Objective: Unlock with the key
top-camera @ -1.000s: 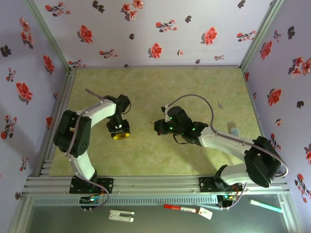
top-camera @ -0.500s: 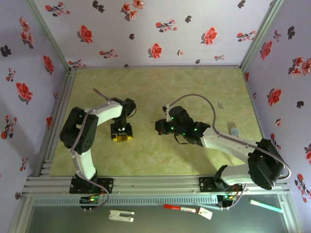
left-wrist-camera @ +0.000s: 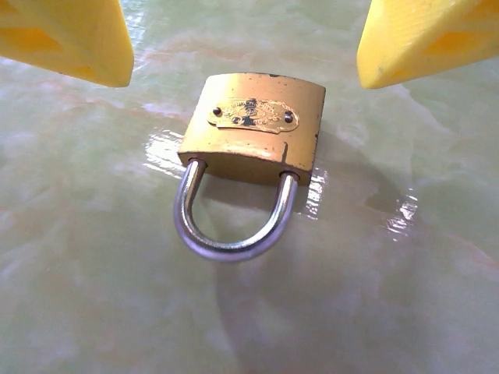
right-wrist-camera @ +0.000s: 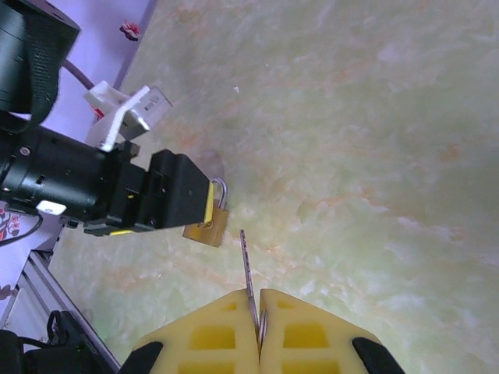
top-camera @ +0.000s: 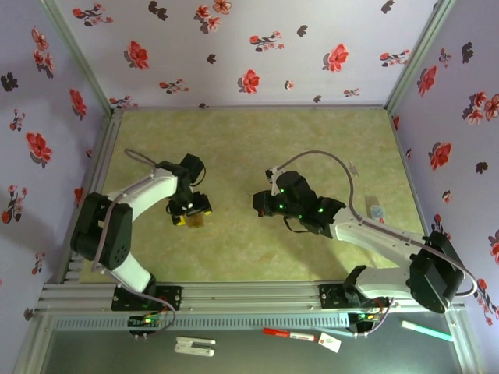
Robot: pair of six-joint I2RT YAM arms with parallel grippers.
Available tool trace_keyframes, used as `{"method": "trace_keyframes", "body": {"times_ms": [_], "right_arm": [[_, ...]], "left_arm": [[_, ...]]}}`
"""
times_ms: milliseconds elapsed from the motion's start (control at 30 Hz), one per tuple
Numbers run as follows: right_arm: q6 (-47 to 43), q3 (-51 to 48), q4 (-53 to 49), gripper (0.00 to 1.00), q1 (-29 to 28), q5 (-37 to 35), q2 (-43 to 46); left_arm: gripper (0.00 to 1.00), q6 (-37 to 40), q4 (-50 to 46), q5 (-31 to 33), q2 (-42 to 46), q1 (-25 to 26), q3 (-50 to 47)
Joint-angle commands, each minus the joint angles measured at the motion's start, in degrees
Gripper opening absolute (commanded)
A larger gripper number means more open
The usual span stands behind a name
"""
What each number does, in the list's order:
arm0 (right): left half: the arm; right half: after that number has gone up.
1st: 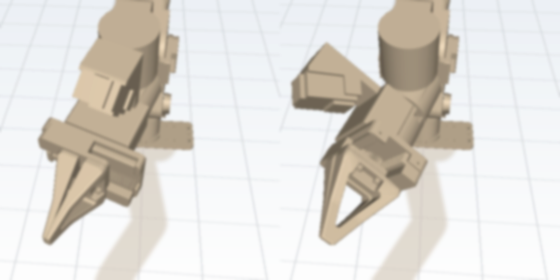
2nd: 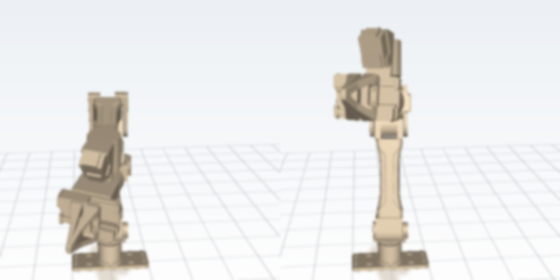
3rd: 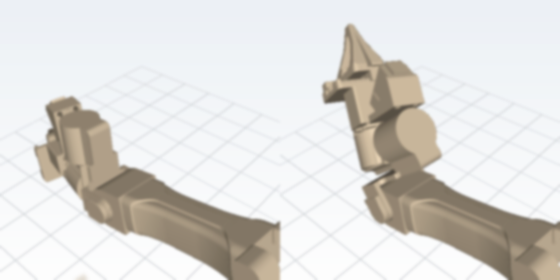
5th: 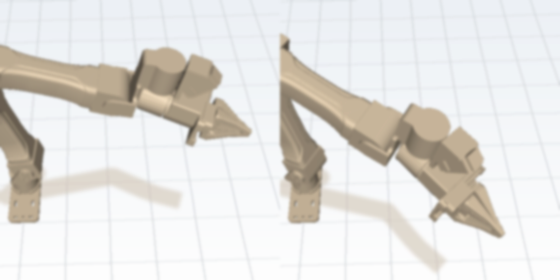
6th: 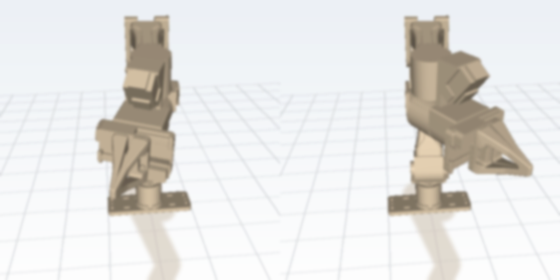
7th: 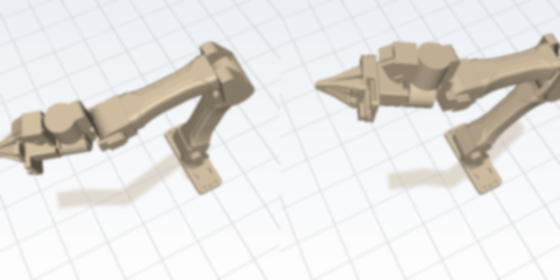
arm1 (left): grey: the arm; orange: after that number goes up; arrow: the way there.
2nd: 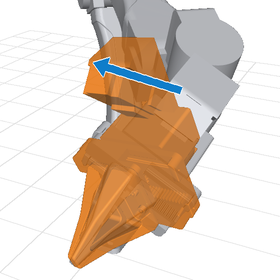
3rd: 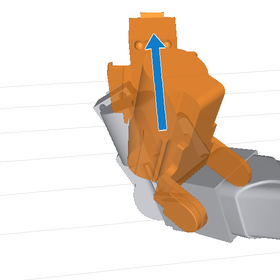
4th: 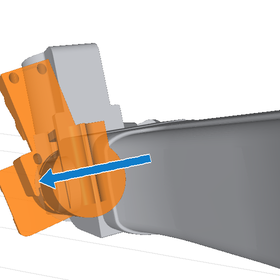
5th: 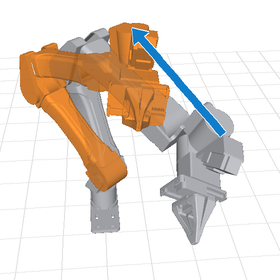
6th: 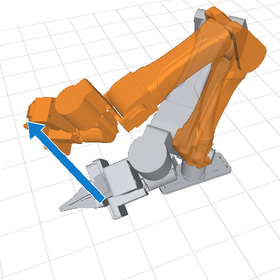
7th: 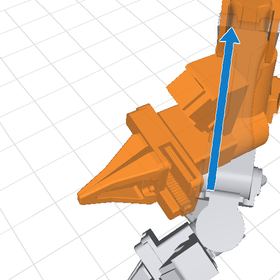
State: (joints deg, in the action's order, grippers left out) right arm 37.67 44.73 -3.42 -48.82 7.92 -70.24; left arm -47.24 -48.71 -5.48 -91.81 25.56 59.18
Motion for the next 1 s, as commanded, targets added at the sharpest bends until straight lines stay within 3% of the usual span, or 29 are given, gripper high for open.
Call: {"method": "trace_keyframes", "body": {"times_ms": [0, 333, 967], "right_arm": [[0.14, -0.78, -1.48, 0.0, -0.49, -1.33, 1.46], [0.6, -2.14, -1.64, 0.0, -0.49, -2.04, 3.17], [0.69, -2.74, -0.38, 0.0, -0.55, -2.13, 3.92]], "left_arm": [[0.72, -2.05, 2.04, -3.48, 0.45, -2.07, -2.68], [0.65, -1.01, 3.14, -2.97, -1.22, -3.85, -5.04], [0.55, 1.22, 5.38, -3.25, -7.99, -2.56, -5.22]]}}
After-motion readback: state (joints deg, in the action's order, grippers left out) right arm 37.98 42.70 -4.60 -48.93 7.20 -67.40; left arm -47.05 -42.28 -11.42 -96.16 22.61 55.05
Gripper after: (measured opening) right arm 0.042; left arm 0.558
